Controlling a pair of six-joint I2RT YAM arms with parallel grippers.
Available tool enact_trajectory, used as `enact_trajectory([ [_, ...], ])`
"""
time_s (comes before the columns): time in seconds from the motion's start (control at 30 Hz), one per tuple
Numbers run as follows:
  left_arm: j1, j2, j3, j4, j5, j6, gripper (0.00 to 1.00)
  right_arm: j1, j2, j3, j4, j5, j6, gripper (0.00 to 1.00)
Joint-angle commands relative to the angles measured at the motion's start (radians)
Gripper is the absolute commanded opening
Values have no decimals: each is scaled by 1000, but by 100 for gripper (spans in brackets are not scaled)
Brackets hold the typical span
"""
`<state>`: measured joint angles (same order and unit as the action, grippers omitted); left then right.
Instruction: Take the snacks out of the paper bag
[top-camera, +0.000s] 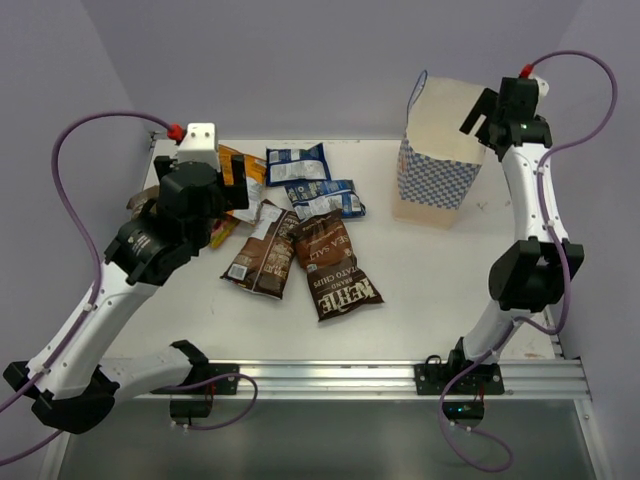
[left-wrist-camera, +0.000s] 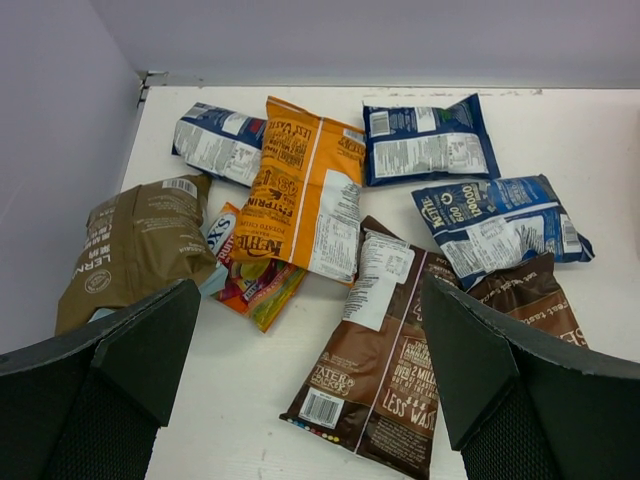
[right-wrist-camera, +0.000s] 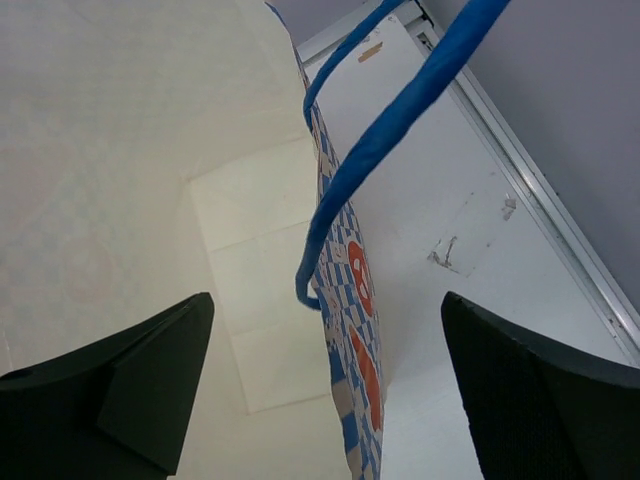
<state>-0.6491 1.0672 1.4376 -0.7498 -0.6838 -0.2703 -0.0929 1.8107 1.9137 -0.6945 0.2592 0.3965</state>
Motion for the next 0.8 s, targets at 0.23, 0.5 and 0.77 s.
enact_trajectory([
  [0.23, 6, -19, 26, 1, 20, -9, 100, -5, -261, -85, -112, -150, -59, 99],
  [0.5, 6, -47, 86, -54, 24, -17, 100, -5, -718, -289, -68, -296, -148, 99],
  [0.77, 6, -93, 164, -149, -20, 25, 100, -5, -1172, -404, 64, -296, -192, 99],
])
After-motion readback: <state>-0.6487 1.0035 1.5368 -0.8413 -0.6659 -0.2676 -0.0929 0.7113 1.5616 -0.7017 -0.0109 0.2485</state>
